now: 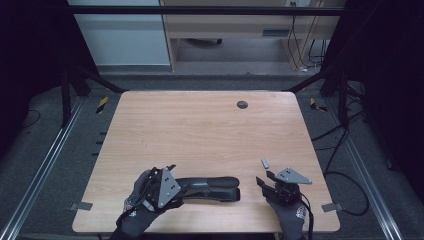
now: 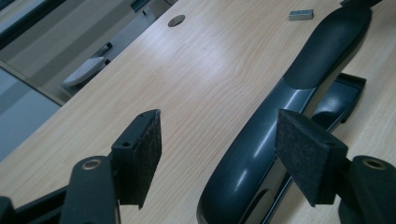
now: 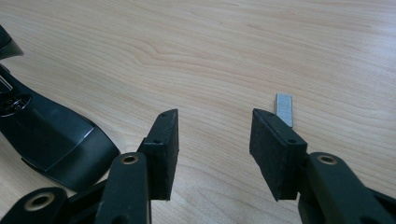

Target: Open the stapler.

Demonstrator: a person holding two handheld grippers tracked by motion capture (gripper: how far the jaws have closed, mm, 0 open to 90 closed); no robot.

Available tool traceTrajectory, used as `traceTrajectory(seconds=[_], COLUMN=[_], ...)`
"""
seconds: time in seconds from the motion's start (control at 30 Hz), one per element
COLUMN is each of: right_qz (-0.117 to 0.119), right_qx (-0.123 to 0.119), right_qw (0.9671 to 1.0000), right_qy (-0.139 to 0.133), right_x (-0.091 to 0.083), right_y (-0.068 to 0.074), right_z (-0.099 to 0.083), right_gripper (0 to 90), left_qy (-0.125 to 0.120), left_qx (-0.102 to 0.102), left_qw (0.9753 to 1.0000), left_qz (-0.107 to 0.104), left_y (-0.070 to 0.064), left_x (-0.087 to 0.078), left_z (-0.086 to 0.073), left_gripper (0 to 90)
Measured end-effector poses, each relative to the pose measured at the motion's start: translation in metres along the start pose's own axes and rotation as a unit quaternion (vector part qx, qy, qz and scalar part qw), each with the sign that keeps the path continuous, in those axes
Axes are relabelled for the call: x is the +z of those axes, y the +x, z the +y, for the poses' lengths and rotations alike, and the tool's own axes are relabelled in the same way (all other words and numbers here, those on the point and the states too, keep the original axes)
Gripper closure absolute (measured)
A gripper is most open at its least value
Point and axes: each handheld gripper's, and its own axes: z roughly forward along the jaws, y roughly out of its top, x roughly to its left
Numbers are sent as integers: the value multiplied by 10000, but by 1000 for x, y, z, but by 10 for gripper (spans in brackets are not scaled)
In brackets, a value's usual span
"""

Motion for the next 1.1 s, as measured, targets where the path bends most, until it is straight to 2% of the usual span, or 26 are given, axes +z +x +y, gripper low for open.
traceTrajectory(seconds=[0.3, 0.47, 0.6, 0.83, 1.1], right_qz=[39, 69, 72, 66, 102], right_qx=[6, 6, -16, -10, 28], right_qw=[10000, 10000, 10000, 10000, 9999], right_qy=[-4, -2, -8, -22, -23], right_x=[-1, -2, -1, -2, -2], right_y=[0, 1, 1, 0, 1], right_z=[0, 0, 0, 0, 0], right_gripper=[551, 554, 558, 570, 598], left_qy=[-24, 49, 86, 212, 303], left_qx=[251, 439, 507, 747, 1008], left_qw=[9997, 9990, 9987, 9970, 9944], left_qz=[14, -6, -45, -69, 8], left_y=[-11, -19, -23, -33, -43], left_x=[-4, -1, 1, 9, 15], left_z=[7, 10, 11, 14, 20], left_gripper=[291, 284, 282, 276, 274])
